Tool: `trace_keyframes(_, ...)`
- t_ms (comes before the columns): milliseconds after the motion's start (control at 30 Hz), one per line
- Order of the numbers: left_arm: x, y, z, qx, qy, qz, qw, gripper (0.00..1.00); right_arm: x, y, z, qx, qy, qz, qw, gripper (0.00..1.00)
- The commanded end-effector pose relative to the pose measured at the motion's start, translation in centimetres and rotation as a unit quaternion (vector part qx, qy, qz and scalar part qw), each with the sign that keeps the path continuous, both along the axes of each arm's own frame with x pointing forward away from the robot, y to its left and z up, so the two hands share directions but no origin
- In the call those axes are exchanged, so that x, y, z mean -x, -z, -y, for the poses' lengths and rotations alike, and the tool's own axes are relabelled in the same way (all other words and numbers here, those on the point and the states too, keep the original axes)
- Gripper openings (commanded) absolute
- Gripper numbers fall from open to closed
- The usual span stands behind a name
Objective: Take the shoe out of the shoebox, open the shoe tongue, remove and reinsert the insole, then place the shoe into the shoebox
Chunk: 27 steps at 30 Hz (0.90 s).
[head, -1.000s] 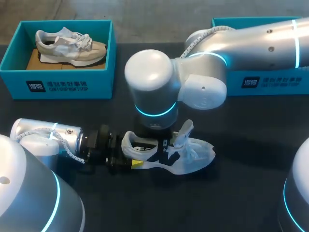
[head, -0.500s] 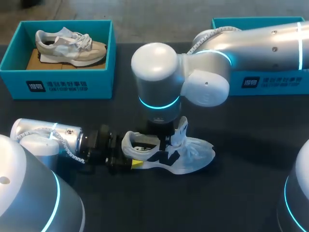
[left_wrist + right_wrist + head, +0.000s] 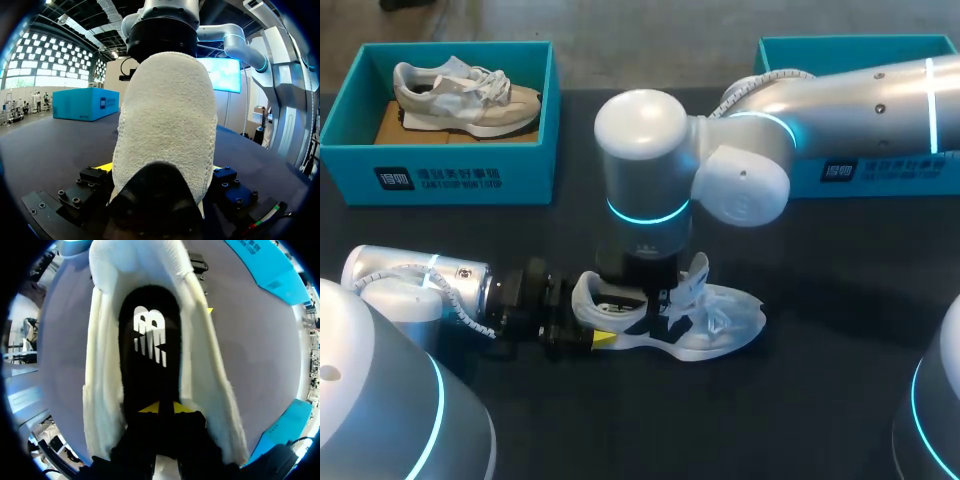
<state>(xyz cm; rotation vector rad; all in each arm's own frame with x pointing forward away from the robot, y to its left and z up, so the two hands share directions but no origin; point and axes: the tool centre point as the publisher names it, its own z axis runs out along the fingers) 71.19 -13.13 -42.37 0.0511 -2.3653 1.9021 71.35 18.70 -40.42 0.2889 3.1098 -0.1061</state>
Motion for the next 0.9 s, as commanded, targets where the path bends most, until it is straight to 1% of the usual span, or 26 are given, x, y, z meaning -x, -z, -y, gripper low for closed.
trace_keyframes(33,-0.3,0.3,0.0,0.000,0.000,0.000,1.000,0.00,0.5,1.0,-0.2,-0.003,0.001,-0.010,1.000,0.15)
trace_keyframes(133,-0.3,0.3,0.0,0.000,0.000,0.000,1.000,0.00,0.8,1.4,-0.1,-0.006,0.004,-0.019,1.000,0.17)
trace_keyframes(233,-0.3,0.3,0.0,0.000,0.000,0.000,1.000,0.00,0.9,1.8,0.0,-0.015,0.001,-0.033,0.999,0.17)
trace_keyframes(267,-0.3,0.3,0.0,0.000,0.000,0.000,1.000,0.00,0.9,1.9,0.1,-0.020,-0.001,-0.037,0.999,0.15)
trace_keyframes(333,-0.3,0.3,0.0,0.000,0.000,0.000,1.000,0.00,0.9,2.2,0.1,-0.033,-0.005,-0.047,0.998,0.09)
trace_keyframes(400,-0.3,0.3,0.0,0.000,0.000,0.000,1.000,0.00,1.0,2.6,0.1,-0.036,-0.012,-0.067,0.997,0.00)
trace_keyframes(500,-0.3,0.3,0.0,0.000,0.000,0.000,1.000,0.00,1.2,2.8,-0.1,-0.033,-0.016,-0.077,0.996,0.00)
trace_keyframes(733,-0.3,0.3,0.0,0.000,0.000,0.000,1.000,0.00,2.2,2.3,-0.2,-0.032,-0.021,-0.083,0.996,0.00)
trace_keyframes(900,-0.3,0.3,0.0,0.000,0.000,0.000,1.000,0.00,3.0,0.5,0.0,-0.043,-0.006,-0.037,0.998,0.00)
